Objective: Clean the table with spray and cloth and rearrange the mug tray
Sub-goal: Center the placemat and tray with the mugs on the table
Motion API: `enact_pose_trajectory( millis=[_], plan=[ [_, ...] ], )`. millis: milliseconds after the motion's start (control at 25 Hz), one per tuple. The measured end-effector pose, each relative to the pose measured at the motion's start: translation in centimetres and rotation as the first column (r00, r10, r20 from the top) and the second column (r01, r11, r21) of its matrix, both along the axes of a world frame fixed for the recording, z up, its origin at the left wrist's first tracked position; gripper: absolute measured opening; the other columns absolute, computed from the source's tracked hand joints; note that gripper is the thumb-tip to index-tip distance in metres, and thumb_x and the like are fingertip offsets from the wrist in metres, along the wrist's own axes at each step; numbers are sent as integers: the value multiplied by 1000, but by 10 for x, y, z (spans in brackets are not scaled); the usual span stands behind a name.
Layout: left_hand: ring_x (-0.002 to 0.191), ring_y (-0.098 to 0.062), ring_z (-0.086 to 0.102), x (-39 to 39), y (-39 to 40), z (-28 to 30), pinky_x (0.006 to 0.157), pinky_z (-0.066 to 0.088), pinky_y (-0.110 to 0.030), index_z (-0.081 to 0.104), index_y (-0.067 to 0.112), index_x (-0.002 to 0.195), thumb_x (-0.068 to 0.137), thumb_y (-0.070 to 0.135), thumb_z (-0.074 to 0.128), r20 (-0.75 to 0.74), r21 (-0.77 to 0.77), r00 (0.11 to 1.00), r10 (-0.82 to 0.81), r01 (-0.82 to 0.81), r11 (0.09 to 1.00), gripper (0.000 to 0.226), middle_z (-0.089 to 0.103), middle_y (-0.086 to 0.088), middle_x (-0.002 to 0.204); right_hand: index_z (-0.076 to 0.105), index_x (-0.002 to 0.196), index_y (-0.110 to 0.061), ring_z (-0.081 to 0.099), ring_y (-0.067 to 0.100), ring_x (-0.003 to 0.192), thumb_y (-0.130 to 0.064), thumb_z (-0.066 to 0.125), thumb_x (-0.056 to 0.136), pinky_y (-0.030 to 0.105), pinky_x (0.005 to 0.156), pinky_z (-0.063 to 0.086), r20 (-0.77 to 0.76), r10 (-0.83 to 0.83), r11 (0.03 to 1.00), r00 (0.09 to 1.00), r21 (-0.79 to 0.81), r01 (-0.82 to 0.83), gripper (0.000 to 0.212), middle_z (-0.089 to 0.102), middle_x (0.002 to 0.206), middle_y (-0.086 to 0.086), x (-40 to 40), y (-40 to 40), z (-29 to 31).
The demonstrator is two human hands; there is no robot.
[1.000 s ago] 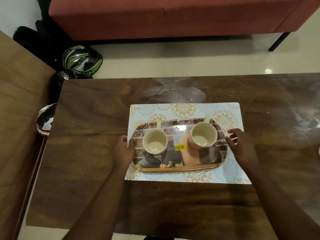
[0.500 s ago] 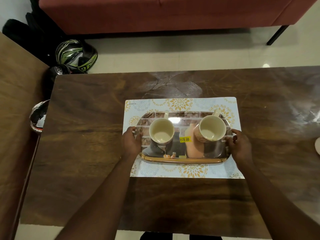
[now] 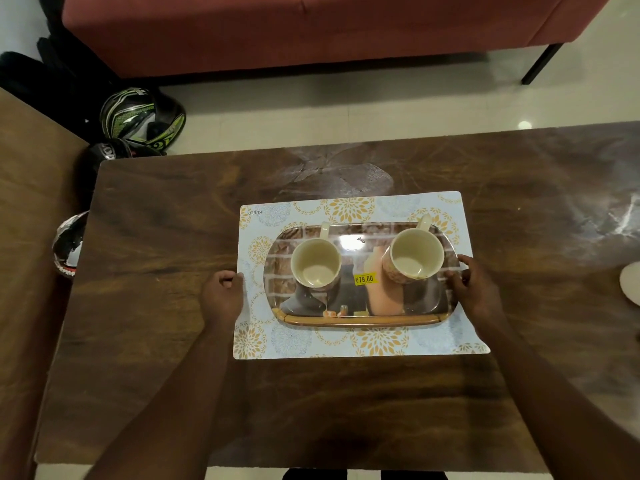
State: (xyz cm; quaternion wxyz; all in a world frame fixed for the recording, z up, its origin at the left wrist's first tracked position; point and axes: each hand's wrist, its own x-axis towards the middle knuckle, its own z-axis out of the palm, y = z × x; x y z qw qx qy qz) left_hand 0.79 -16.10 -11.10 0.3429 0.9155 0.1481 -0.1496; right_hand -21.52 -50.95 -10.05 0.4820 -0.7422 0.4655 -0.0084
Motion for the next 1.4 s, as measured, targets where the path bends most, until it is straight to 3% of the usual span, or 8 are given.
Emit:
enact_pose_trajectory(
  millis=[320,640,840,960,1040,1120,1240,1400],
  plan=[
    [82,-25,64,-7,-8,3,71,47,-33,66,-2,109,88,14,72,-6,-105,997,80,-80,991,27,72,-19,98,40,139,-25,61,29,105,-25,46,98,42,86,51,58,90,996,994,9,-90,42,64,116,14,-9,1,0],
    [87,-26,68,-26,-27,11,72,56,-39,63,12,118,94,38,61,-38,-262,999,10,-20,965,36,69,-11,98,43,138,-20,63,27,99,-24,47,97,46,85,53,56,149,987,987,-59,-146,41,65,115,14,-2,6,4],
    [66,-12,59,-28,-31,15,51,48,-21,63,8,117,96,13,60,35,-223,995,-92,97,970,21,65,-13,92,44,137,-17,65,28,93,-21,50,96,43,81,54,17,161,986,987,-37,-161,41,66,110,16,0,6,3],
    [61,-15,57,-29,-28,13,50,44,-24,62,7,117,95,8,60,-9,-217,991,-131,126,968,22,64,-18,90,46,135,-15,63,26,92,-15,51,96,34,76,50,18,120,993,993,10,-120,40,65,110,17,-4,7,4],
    [74,-22,62,-27,-30,14,60,47,-27,63,7,118,94,8,60,6,-193,992,-125,124,973,24,65,-15,93,48,134,-13,61,30,98,-15,51,95,33,78,48,14,97,994,995,-42,-96,39,60,117,22,1,3,13],
    [102,-29,62,-22,-41,25,79,50,-35,63,9,119,94,15,62,175,-154,976,-132,159,975,25,65,-13,113,48,135,-14,55,33,109,-23,48,97,39,88,45,32,77,968,996,-244,-67,39,53,124,21,17,0,32],
    [117,-22,55,-20,-80,67,91,45,-31,61,12,124,93,42,56,423,-153,865,-268,360,920,44,60,-8,127,50,133,-17,50,27,116,-37,45,96,41,95,40,128,207,861,970,-495,-118,43,53,127,13,50,21,66],
    [141,-24,36,-43,-125,97,113,34,-47,42,30,144,76,80,43,258,184,680,-687,663,726,85,43,-3,152,42,138,-26,42,36,131,-58,32,88,57,95,41,-104,409,631,907,-686,-363,60,42,145,10,73,63,63]
  ],
)
